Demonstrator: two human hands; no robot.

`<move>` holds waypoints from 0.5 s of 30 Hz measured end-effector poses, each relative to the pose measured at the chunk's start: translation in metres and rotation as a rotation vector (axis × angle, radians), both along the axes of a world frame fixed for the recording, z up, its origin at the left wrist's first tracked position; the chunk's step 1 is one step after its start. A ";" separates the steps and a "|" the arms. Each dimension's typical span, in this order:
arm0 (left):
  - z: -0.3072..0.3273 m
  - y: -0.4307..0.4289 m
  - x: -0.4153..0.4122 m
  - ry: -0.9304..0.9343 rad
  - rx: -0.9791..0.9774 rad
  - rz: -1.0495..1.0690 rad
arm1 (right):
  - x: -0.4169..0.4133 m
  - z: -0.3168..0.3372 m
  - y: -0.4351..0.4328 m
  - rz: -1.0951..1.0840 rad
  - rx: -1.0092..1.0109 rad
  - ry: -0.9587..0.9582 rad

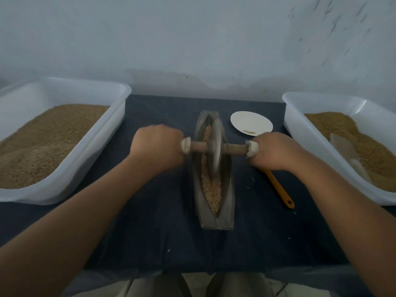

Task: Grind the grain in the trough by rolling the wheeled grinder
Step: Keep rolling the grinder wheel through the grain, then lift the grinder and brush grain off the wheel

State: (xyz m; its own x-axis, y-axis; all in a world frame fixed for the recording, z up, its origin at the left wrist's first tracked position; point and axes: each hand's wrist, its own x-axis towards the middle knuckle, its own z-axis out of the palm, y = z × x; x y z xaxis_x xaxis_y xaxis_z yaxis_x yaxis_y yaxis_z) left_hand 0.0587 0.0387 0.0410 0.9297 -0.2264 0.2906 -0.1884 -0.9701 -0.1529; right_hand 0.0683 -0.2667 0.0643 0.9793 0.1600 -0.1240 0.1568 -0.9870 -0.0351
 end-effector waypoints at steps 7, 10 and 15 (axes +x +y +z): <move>0.021 -0.018 0.043 0.021 -0.008 0.041 | 0.028 -0.007 0.011 -0.063 -0.032 -0.200; 0.006 -0.005 -0.002 -0.024 0.008 -0.022 | -0.002 -0.003 -0.003 -0.015 -0.017 0.048; -0.008 0.009 -0.047 -0.081 -0.041 -0.040 | -0.046 0.016 -0.006 0.147 0.036 0.027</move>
